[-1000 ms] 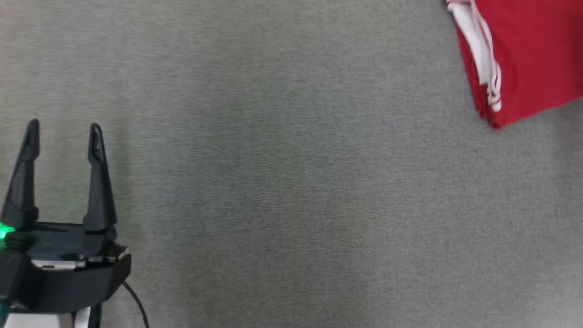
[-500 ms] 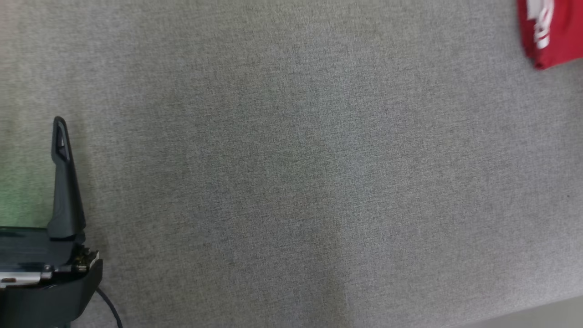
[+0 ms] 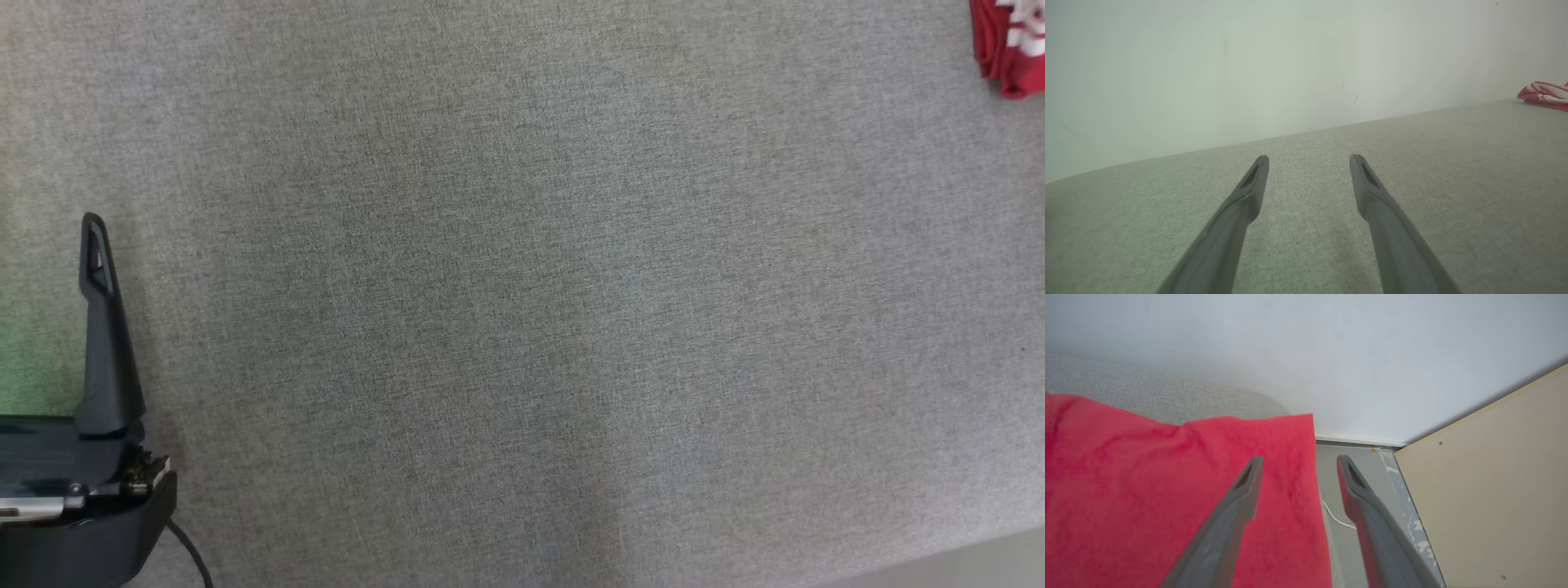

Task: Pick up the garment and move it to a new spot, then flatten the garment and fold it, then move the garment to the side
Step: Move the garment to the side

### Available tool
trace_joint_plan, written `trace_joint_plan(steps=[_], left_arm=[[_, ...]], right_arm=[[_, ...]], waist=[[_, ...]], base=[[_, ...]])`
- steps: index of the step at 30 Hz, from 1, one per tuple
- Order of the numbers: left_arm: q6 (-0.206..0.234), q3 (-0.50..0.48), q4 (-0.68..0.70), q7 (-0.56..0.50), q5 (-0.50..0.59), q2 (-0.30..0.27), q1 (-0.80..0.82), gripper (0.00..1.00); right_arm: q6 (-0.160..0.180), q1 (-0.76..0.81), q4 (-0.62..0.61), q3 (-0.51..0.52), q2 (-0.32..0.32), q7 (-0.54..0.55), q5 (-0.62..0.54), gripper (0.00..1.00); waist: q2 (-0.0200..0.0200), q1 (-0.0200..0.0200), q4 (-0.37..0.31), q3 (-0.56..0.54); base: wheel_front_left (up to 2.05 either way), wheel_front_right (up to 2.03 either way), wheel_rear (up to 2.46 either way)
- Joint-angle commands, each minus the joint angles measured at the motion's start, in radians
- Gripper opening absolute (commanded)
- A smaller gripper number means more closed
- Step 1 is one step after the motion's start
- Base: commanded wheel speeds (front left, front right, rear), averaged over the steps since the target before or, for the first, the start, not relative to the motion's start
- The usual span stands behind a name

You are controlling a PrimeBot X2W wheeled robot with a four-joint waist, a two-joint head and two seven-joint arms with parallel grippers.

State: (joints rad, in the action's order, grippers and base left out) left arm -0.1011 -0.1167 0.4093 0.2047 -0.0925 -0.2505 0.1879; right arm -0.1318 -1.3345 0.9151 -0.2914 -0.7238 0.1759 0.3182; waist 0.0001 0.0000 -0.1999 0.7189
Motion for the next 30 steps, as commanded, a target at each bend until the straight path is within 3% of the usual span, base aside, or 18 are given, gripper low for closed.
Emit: trace_joint_plan(steps=[1,9,17,30], left_arm=[[0.004,-0.002,-0.006,0.003,-0.003,-0.003,-0.010,1.00],[0.014,0.013,-0.075,0.031,-0.019,0.025,-0.023,1.00],[0.029,0.021,-0.197,0.056,-0.046,0.075,-0.069,1.00],[0.025,0.018,-0.337,0.060,-0.063,0.140,-0.162,1.00]], right_arm=[[0.003,-0.009,0.006,-0.002,0.003,-0.007,-0.006,1.00],[0.003,0.007,0.002,-0.033,0.029,-0.121,0.001,1.00],[0.003,0.078,-0.052,-0.044,0.104,-0.234,0.026,1.00],[0.003,0.411,-0.166,0.020,0.238,-0.364,0.039,1.00]], waist=[[-0.0001,0.0000,0.000,-0.007],[-0.0001,0.0000,0.026,-0.102],[-0.0001,0.0000,0.090,-0.269],[-0.0001,0.0000,0.169,-0.531]], base=[[0.00,0.00,0.00],[0.00,0.00,0.00],[0.00,0.00,0.00],[0.00,0.00,0.00]])
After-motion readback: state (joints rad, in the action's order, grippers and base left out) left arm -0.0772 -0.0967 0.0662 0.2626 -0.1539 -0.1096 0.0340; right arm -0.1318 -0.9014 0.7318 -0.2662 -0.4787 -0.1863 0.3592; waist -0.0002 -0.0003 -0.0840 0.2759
